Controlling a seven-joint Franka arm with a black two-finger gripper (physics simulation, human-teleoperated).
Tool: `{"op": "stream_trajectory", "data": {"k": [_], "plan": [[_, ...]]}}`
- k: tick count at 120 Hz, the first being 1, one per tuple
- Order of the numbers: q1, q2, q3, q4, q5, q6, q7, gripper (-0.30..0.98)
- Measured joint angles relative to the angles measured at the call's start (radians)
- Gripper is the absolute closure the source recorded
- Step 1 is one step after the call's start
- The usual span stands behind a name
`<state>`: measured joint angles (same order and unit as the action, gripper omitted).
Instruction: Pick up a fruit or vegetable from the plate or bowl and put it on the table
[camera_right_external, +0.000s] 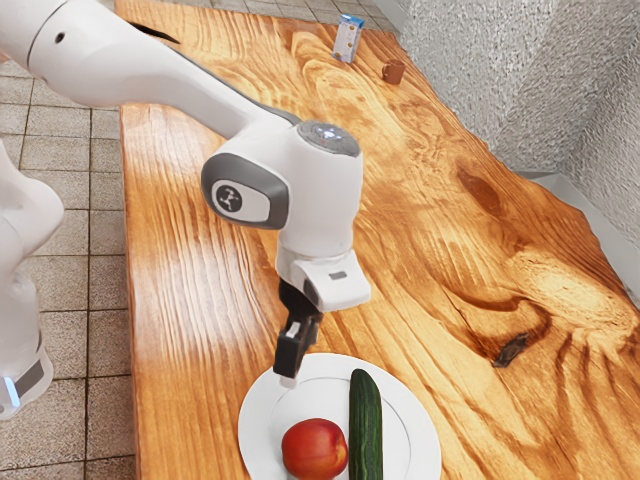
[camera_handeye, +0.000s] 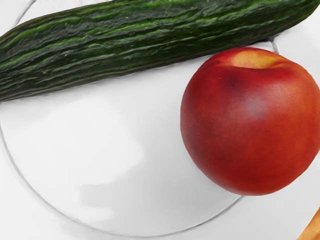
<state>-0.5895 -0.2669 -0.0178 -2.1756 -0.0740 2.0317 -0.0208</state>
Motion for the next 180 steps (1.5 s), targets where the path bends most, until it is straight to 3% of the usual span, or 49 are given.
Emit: {"op": "stream_trajectory", "data": {"k": [39,115,180], "plan": [[-0.048,0.027,-0.031,0.031,-0.001,0.037,0.025,0.00],[-0.056,0.221,-0.110,0.211,-0.003,0.045,0.045,0.00],[-0.055,0.257,-0.109,0.215,-0.006,0.045,0.050,0.00]]}}
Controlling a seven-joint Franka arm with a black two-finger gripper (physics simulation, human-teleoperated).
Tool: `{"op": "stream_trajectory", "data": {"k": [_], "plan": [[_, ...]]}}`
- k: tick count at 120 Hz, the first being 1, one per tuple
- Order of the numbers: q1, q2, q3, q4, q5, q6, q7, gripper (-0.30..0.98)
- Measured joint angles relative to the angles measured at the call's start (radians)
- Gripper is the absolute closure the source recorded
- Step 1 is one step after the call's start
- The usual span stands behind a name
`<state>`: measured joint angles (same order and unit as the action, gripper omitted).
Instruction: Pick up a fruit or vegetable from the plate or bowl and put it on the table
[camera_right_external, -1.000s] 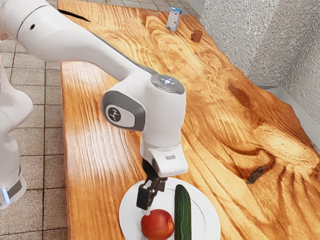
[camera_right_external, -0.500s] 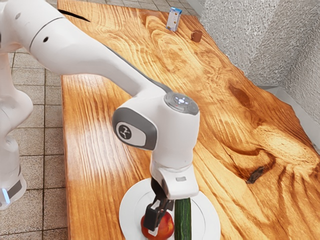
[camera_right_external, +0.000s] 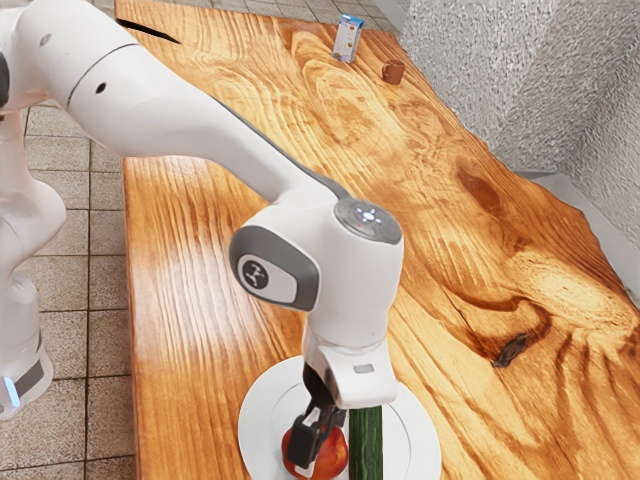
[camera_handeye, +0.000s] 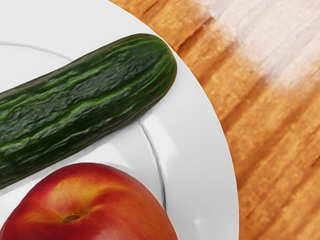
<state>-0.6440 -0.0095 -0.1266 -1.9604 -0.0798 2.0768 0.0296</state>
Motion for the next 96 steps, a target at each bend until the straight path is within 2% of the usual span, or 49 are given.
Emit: {"op": "stream_trajectory", "data": {"k": [48,96], "plan": [[0.027,0.054,0.006,0.010,0.001,0.001,0.004,0.00],[0.014,0.100,0.046,0.009,0.001,0.002,0.015,0.00]]}}
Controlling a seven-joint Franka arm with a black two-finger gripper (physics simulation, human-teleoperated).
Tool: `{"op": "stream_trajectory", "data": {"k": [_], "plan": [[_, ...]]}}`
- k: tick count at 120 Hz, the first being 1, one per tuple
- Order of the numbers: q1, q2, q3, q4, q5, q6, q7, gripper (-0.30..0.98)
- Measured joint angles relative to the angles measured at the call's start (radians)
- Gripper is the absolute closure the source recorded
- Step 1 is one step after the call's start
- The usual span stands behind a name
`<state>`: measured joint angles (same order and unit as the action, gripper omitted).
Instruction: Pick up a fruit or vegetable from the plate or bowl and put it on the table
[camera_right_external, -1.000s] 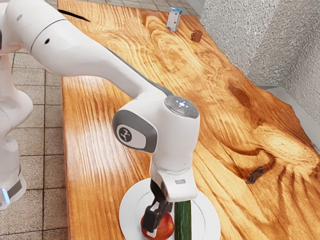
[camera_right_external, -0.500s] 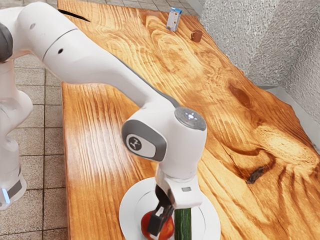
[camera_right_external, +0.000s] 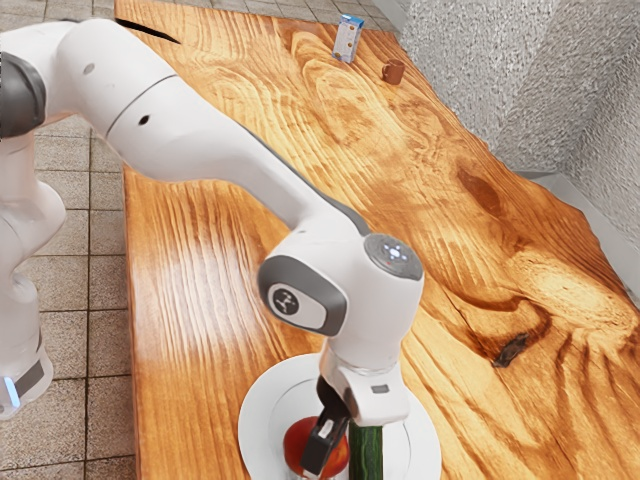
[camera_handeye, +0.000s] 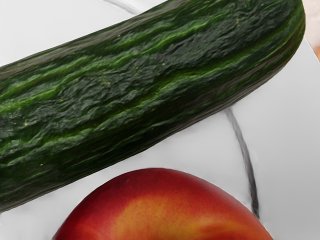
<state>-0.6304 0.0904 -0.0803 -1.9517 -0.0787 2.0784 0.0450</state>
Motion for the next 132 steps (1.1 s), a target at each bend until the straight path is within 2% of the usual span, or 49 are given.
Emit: {"op": "stream_trajectory", "data": {"k": [12,36,52,71,93,99,109,114,121,132], "plan": [[0.000,0.005,0.005,0.000,0.000,0.000,0.005,0.09],[-0.006,-0.024,0.013,-0.003,0.015,0.003,0.004,0.41],[-0.041,-0.087,0.070,0.000,0.030,0.005,0.004,0.49],[-0.159,-0.123,0.243,0.074,0.066,0.000,0.026,0.52],[-0.165,-0.039,0.462,0.311,0.101,-0.053,0.069,0.47],[-0.110,-0.001,0.508,0.358,0.101,-0.070,0.087,0.47],[0.108,0.090,0.532,0.441,0.074,-0.098,0.123,0.47],[0.184,0.141,0.536,0.477,0.053,-0.109,0.144,0.47],[0.237,0.191,0.528,0.515,0.034,-0.121,0.170,0.47],[0.255,0.214,0.523,0.532,0.017,-0.134,0.208,0.44]]}}
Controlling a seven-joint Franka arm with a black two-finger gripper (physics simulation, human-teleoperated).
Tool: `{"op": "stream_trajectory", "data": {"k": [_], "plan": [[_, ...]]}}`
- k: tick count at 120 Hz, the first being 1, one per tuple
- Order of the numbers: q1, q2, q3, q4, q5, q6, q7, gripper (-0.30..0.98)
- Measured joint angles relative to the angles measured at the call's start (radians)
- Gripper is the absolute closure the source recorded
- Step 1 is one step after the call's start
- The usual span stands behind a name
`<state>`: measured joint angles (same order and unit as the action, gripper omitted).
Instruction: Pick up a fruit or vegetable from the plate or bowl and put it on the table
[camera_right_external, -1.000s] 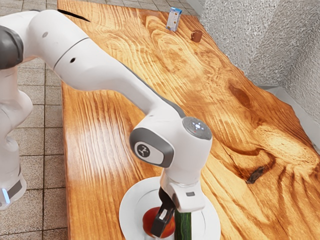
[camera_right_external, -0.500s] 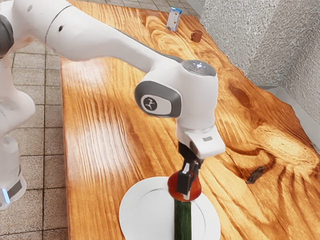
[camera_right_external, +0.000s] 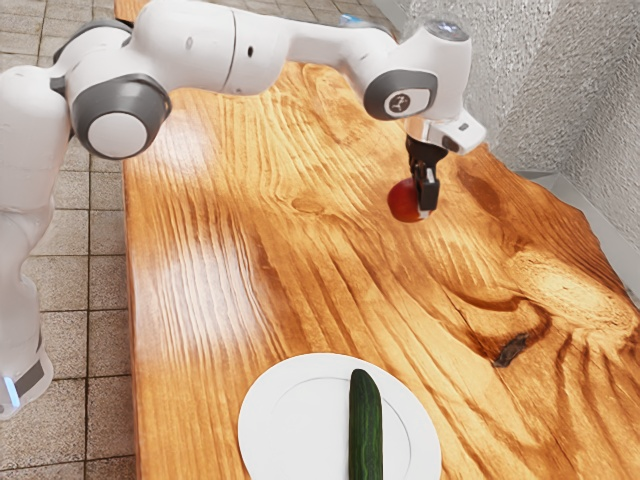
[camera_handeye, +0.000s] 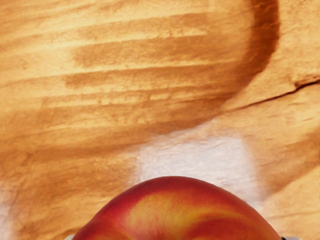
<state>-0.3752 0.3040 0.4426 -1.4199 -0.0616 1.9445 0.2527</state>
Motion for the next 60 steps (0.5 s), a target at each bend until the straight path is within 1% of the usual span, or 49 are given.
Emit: {"op": "stream_trajectory", "data": {"k": [10,14,18,28,47,60], "plan": [[0.004,0.002,-0.002,0.002,-0.009,-0.008,0.031,0.40],[0.005,0.002,-0.002,0.002,-0.013,-0.011,0.042,0.31],[0.004,0.001,-0.002,0.003,-0.018,-0.014,0.054,0.24],[0.004,-0.001,-0.002,0.003,-0.028,-0.020,0.081,0.14],[0.005,-0.006,-0.003,0.002,-0.036,-0.029,0.126,0.06],[0.004,-0.006,-0.004,0.003,-0.038,-0.032,0.151,0.03]]}}
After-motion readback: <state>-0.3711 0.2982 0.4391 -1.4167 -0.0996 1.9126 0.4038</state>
